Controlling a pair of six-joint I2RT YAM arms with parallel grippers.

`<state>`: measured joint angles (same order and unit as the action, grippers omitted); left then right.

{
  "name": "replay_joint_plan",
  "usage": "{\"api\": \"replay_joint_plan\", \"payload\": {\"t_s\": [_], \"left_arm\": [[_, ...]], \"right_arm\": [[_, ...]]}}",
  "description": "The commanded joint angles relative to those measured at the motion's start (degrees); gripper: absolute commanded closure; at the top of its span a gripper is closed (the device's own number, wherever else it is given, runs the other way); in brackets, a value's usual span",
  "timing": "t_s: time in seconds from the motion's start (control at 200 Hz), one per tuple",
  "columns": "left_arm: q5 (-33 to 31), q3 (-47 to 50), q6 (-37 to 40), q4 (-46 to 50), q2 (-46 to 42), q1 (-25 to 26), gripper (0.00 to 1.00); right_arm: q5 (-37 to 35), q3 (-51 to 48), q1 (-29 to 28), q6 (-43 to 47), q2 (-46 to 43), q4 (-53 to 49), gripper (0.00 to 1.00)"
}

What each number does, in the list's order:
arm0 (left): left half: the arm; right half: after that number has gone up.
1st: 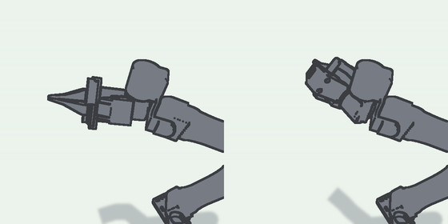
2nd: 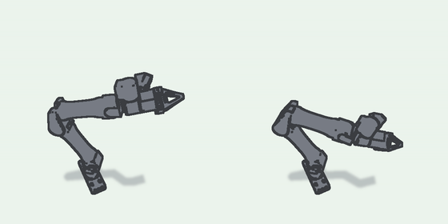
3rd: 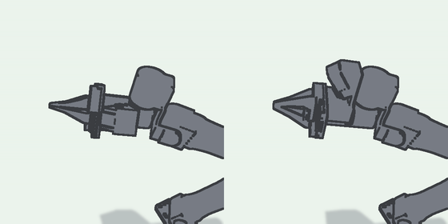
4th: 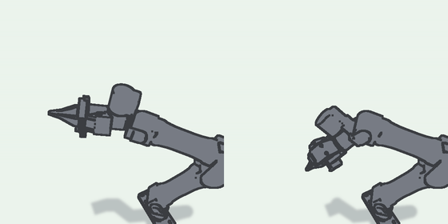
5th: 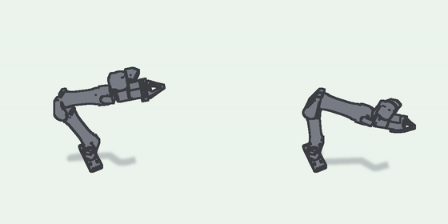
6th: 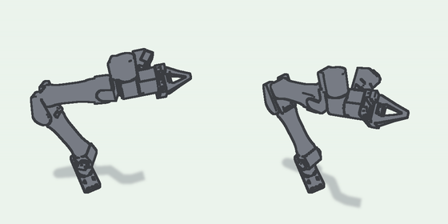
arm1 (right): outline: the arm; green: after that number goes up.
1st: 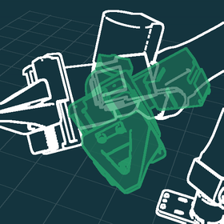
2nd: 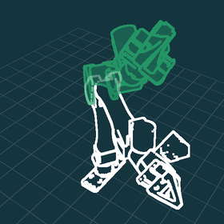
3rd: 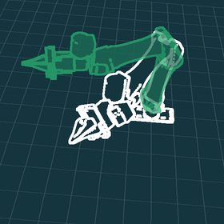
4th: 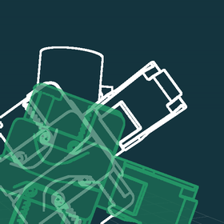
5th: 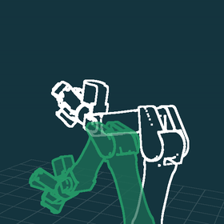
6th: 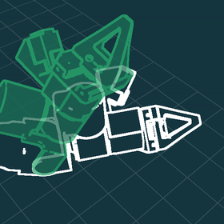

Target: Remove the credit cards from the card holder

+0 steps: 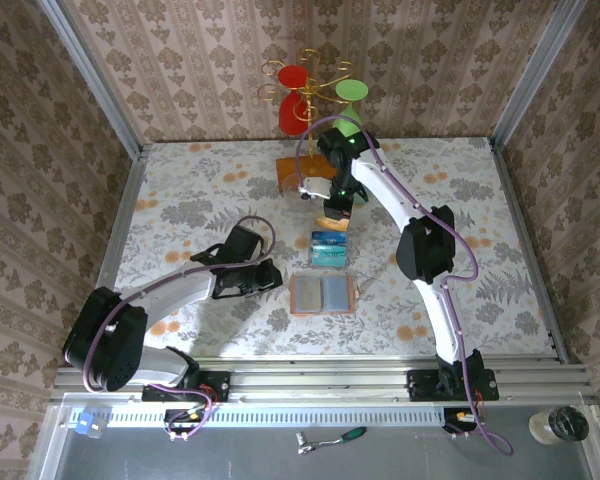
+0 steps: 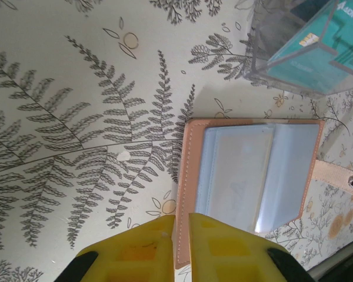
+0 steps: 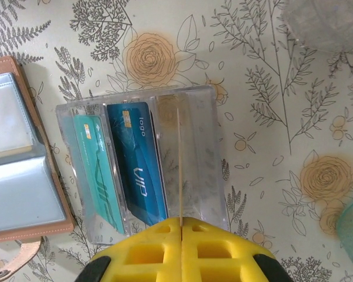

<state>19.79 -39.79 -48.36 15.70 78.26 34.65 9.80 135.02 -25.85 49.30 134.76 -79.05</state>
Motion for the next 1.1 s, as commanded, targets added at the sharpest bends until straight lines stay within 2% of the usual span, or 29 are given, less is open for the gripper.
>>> {"api": "replay_joint_plan", "payload": {"t_s": [0.0,0.17,0.28,0.345,0.5,0.68,0.8,0.885,0.98,1.0,1.095], "left_arm": [[1.13,0.15,0.59,1.38,-0.26,-1.23,0.86],[1.56,-0.35,0.93,1.43,0.51,-1.78,0.86],[1.57,-0.33,0.81,1.22,0.69,-1.78,0.86],[1.48,-0.15,0.64,0.88,0.65,-1.78,0.86],[2.22,0.12,0.37,0.07,1.27,-1.80,0.86],[2.53,0.15,0.11,-0.41,1.46,-1.78,0.86],[2.53,0.16,-0.02,-0.72,1.28,-1.78,0.86],[2.59,0.16,-0.06,-0.98,1.32,-1.78,0.86],[2.64,0.31,-0.24,-1.03,1.12,-1.70,0.86],[2.62,0.39,-0.31,-1.03,1.04,-1.70,0.86],[2.54,0.67,-0.38,-1.07,0.58,-1.62,0.86]], "right_arm": [[-0.22,1.89,0.18,2.19,1.81,-4.36,1.00],[1.38,1.99,0.14,2.73,2.22,-4.88,1.00],[0.05,2.18,0.27,1.86,1.93,-3.56,0.86],[-2.29,2.19,0.44,0.55,1.45,-1.19,0.81],[-6.90,2.00,0.69,-1.86,0.38,3.48,0.78],[-5.83,1.67,0.45,-3.41,-0.71,4.05,0.77],[-1.40,-2.77,0.14,-4.04,-3.73,4.95,0.58],[-2.60,-9.07,-0.51,-4.87,-6.67,9.61,0.45],[-3.70,-14.30,-0.96,-5.35,-8.90,14.24,0.36],[-3.72,-14.98,-1.04,-5.58,-9.15,14.74,0.30],[-3.74,-16.68,-1.18,-5.97,-9.59,15.65,0.27]]}}
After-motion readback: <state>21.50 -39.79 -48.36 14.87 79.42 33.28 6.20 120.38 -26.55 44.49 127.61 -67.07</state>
